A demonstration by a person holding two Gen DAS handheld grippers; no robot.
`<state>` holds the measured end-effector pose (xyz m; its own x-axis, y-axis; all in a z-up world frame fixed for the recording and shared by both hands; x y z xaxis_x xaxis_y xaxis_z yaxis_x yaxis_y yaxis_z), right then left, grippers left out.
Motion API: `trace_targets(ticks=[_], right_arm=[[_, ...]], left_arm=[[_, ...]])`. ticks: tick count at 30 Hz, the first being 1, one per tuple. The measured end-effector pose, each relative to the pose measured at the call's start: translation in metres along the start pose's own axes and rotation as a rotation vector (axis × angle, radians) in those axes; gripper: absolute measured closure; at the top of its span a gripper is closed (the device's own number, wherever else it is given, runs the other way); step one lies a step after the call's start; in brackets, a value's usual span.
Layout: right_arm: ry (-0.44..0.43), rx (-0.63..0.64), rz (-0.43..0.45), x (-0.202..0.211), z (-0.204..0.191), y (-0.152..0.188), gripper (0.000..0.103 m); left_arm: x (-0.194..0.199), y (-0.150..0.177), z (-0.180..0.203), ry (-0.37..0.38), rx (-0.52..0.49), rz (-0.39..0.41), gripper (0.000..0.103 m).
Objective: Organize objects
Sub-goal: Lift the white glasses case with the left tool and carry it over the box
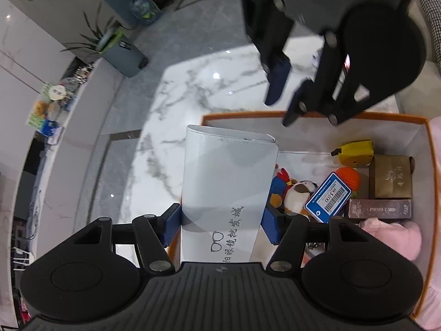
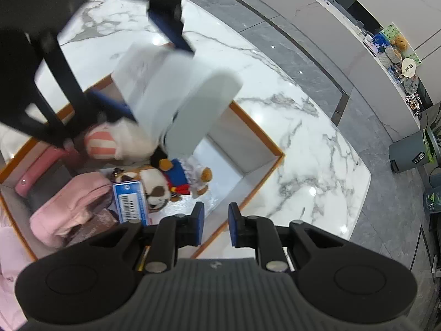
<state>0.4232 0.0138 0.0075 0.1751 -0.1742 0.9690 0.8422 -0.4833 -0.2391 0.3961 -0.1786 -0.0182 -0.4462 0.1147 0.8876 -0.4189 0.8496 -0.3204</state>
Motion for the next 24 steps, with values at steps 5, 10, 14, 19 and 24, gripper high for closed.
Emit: trace_targets(ticks=[5,10,14,19,24], right_arm=[[0.007,0.005,0.006,-0.012,0.008,0.001,0.083],[0.004,0.006,0.003,-0.023,0.012,-0.002,0.084],[0.008,0.038,-0.016,-0.033,0.009,-0.005,0.084],[0.008,0.052,-0.024,-0.040,0.008,-0.009,0.084],[0.027,0.090,-0.047,-0.048,0.004,-0.012,0.083]], left_arm=[[-0.030,0.003,0.005,-0.001,-0.019,-0.044,0.032],[-0.049,0.011,-0.005,0.012,0.023,-0.066,0.032],[-0.058,0.016,-0.013,0.012,0.040,-0.072,0.032],[-0.070,0.021,-0.018,0.021,0.076,-0.081,0.031],[-0.078,0.026,-0.013,0.020,0.062,-0.084,0.031]])
Point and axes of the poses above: each gripper's, at about its wrist camera, not at the fingertips, and x roughly against the way its jaws point, z to its right, y to its underside, the point moved 1 cm from there along -x, roughly the way its jaws point, and after that the axes turned 8 degrees about y, right-handed, at the moved point
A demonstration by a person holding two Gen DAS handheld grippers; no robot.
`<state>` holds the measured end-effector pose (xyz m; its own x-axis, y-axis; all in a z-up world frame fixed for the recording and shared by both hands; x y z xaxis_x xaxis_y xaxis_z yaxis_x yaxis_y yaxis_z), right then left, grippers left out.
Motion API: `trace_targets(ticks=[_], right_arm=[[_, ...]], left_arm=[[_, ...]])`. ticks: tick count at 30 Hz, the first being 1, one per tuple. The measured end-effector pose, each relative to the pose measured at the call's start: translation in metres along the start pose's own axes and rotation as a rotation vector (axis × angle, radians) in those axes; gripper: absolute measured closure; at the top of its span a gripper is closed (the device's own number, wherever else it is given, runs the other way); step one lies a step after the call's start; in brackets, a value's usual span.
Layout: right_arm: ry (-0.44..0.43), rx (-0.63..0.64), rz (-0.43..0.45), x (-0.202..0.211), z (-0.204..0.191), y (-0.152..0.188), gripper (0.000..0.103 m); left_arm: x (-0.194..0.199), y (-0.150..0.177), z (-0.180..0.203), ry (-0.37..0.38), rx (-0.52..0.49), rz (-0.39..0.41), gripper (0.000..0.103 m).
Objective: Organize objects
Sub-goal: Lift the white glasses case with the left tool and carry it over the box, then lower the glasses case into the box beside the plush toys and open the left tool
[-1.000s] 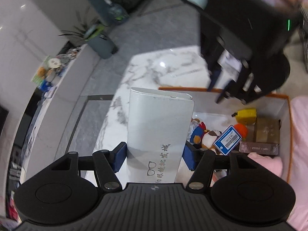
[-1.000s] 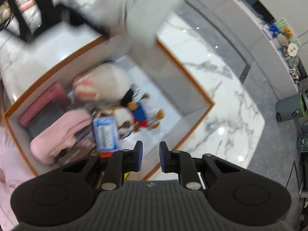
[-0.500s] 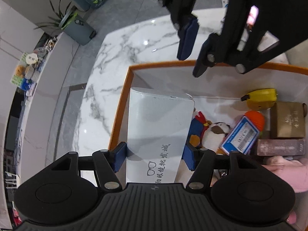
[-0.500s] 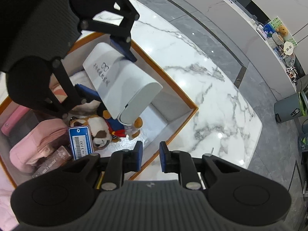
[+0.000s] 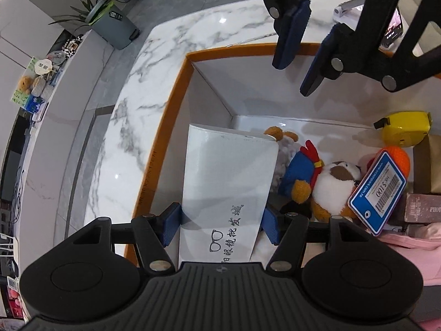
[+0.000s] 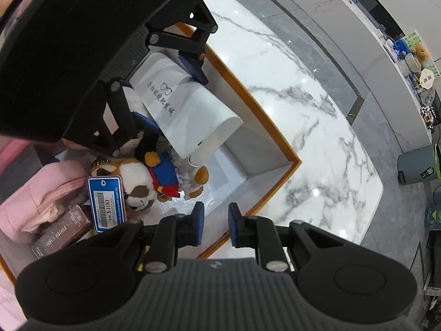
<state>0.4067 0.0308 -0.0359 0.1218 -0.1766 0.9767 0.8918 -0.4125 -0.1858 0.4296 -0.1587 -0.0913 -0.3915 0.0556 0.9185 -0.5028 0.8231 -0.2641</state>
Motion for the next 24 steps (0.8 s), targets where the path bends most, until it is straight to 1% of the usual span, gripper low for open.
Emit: trace_targets(ticks=[7,12,16,22,24], right_arm=[[0.016,-0.002,-0.007,-0.002,0.000,0.001,0.082],[0.025,-0.001,-0.008,-0.001,-0.001,0.002,0.082],[0.035,0.003,-0.008,0.000,-0.002,0.002,0.082],[0.047,0.005,-0.005,0.005,-0.003,0.002,0.082],[0.055,0.005,-0.001,0.008,-0.002,0.003,0.082]], left_arm=[[-0.006,0.002,0.006,-0.024,0.001,-0.007,0.029],[-0.002,0.006,0.006,-0.041,0.013,-0.001,0.029],[0.005,0.009,0.004,-0.040,0.017,0.006,0.029],[0.021,0.014,-0.001,-0.044,0.071,0.039,0.029],[0.027,0.015,-0.002,-0.042,0.090,0.052,0.031]])
Point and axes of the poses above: each gripper's, at about its wrist camera, not at the fingertips, and x roughly against the way its jaws point, z to its right, y to its underside, the point moved 1 cm from there along -x, roughly the way its jaws point, and after that the axes turned 8 degrees about y, right-handed, at the moved point
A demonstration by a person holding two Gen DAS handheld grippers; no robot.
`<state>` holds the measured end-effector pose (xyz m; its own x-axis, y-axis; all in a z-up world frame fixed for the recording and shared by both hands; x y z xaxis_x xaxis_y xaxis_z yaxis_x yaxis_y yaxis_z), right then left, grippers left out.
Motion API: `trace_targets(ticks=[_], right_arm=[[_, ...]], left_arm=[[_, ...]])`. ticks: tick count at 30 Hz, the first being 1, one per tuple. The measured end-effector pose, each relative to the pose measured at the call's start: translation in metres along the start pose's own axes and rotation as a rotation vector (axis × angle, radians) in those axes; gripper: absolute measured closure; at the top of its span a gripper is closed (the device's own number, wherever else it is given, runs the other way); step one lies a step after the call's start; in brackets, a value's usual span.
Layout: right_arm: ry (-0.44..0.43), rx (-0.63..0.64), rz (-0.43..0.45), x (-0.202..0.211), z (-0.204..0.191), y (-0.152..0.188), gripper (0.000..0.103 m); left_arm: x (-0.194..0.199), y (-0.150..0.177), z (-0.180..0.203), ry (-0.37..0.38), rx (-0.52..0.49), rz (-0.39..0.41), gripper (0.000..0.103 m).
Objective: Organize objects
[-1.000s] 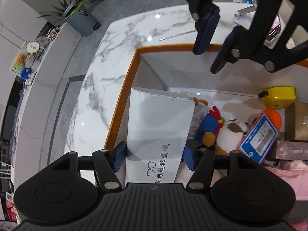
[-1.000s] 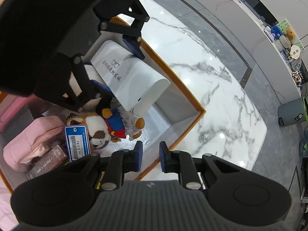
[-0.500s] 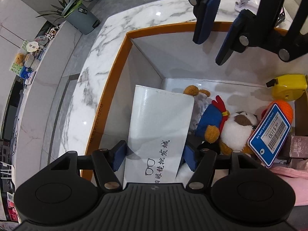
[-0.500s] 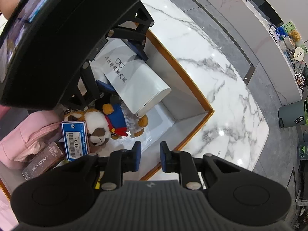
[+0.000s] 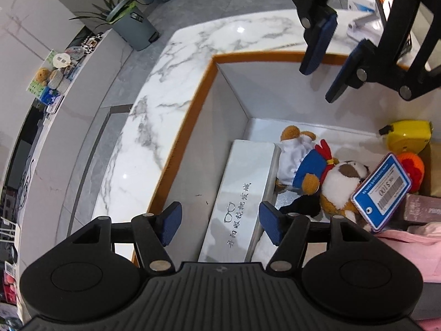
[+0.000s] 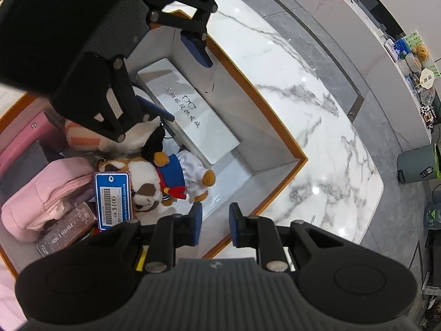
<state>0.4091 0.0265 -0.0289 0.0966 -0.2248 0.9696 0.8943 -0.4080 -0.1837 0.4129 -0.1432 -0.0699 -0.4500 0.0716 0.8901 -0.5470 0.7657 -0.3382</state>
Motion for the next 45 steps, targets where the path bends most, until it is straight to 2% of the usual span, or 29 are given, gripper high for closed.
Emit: trace_targets(ticks=[8,15,16,19,22,24,25,26,27,31,34,38,40,45], right_arm=[[0.038,0.002,0.028,0.023,-0.003,-0.003,0.082],[0.056,0.000,0.091,0.068,-0.014,-0.005,0.082],[0.121,0.033,0.122,0.078,-0.011,-0.008,0.078],[0.143,0.032,0.175,0.102,-0.023,-0.005,0.061],[0.160,0.005,0.244,0.128,-0.035,0.000,0.059],[0.173,-0.037,0.294,0.144,-0.041,0.005,0.055],[0.182,-0.063,0.326,0.152,-0.044,0.008,0.049],[0.191,-0.140,0.388,0.165,-0.053,0.017,0.046],[0.191,-0.140,0.388,0.165,-0.053,0.017,0.043],[0.161,-0.313,0.515,0.179,-0.078,0.042,0.036],[0.140,-0.420,0.602,0.178,-0.105,0.061,0.035],[0.087,-0.561,0.670,0.174,-0.137,0.079,0.032],[0.087,-0.614,0.698,0.173,-0.148,0.087,0.027],[0.103,-0.736,0.765,0.168,-0.175,0.106,0.025]], left_arm=[[0.039,0.007,-0.007,0.005,0.069,0.057,0.031],[0.094,0.013,0.003,-0.004,0.154,0.142,0.031],[0.103,0.014,0.006,-0.005,0.165,0.157,0.031],[0.134,0.019,0.013,-0.021,0.211,0.208,0.031],[0.166,0.027,0.020,-0.048,0.281,0.280,0.030],[0.188,0.036,0.025,-0.064,0.350,0.348,0.028],[0.197,0.041,0.028,-0.069,0.380,0.379,0.026],[0.207,0.047,0.031,-0.079,0.409,0.409,0.024],[0.215,0.053,0.035,-0.093,0.439,0.433,0.023],[0.236,0.080,0.059,-0.170,0.560,0.514,0.018],[0.241,0.097,0.080,-0.225,0.645,0.544,0.017],[0.242,0.113,0.107,-0.265,0.726,0.538,0.016],[0.243,0.119,0.122,-0.303,0.768,0.543,0.013],[0.249,0.135,0.145,-0.386,0.859,0.580,0.010]])
Point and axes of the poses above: each gripper's, at about its wrist camera, not at the fingertips, and x roughly against the way its jaws point, z to its right, y to its underside, the point moved 1 cm from there along -x, roughly the way its jaws point, and after that the axes turned 8 degrees about y, right-handed, at the moved point
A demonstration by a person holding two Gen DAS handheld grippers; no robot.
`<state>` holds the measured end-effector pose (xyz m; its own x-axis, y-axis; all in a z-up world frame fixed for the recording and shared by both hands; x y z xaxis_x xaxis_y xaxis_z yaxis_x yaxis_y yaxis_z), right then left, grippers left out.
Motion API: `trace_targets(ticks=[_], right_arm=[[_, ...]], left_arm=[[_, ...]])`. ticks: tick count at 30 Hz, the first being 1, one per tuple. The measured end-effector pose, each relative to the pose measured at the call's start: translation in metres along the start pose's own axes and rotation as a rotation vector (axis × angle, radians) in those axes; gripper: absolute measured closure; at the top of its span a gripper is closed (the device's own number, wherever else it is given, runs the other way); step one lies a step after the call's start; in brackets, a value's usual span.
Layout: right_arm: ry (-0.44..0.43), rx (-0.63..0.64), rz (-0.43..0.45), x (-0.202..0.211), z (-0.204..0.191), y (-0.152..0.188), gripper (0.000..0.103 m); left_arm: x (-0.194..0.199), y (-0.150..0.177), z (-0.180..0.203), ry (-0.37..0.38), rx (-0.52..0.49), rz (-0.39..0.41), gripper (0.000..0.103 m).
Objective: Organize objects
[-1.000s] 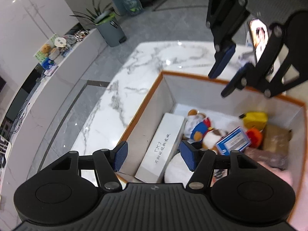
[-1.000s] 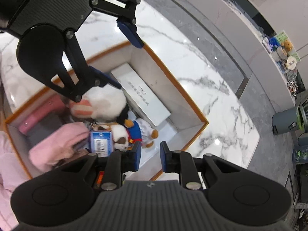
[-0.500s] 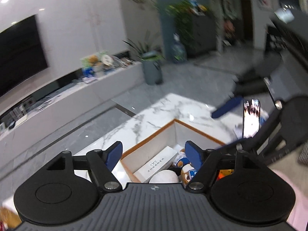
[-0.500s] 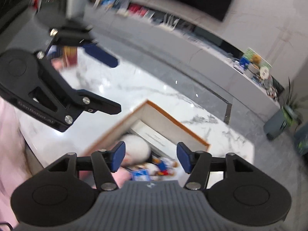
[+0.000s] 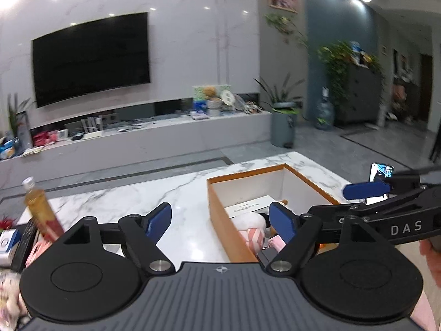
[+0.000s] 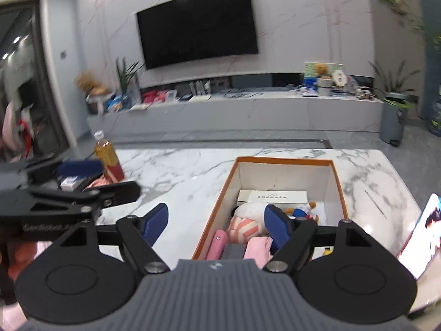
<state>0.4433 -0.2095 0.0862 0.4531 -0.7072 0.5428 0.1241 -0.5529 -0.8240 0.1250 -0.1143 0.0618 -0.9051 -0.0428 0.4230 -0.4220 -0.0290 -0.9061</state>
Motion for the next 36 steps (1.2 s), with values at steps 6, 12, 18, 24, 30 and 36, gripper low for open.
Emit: trace_targets(ticks=[6,12,18,24,30,36], right_arm=[[0.080,-0.041,0.054,0.020,-0.002,0.025,0.022],[0.161,0.000,0.111,0.036,-0.003,0.043,0.015],[0.174,-0.027,0.095,0.033,-0.001,0.057,0.014],[0.178,-0.027,0.028,0.017,-0.007,0.064,0.013],[0.177,-0.029,0.004,0.017,-0.016,0.067,0.011],[0.191,-0.016,0.012,0.016,-0.020,0.065,0.010]], left_arm=[[0.016,0.016,0.004,-0.130,0.044,0.048,0.006],[0.021,0.032,0.006,-0.195,0.054,0.071,0.004],[0.010,0.053,0.002,-0.196,0.123,-0.039,0.003],[0.005,0.065,-0.001,-0.227,0.136,-0.131,0.003],[0.006,0.074,-0.001,-0.236,0.169,-0.168,0.003],[0.008,0.073,0.000,-0.252,0.158,-0.169,0.003]])
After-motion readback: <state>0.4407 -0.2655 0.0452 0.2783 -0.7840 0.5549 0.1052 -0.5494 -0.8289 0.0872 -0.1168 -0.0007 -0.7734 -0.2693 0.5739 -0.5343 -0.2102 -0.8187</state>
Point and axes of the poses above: each gripper's, at about its wrist camera, not at the fingertips, and x roughly against the way its jaws point, z to its right, y to its underside, the point moved 1 cm from there along -x, roughly the way its jaws point, and after that the axes turned 8 degrees about y, right-handed, at the moved point
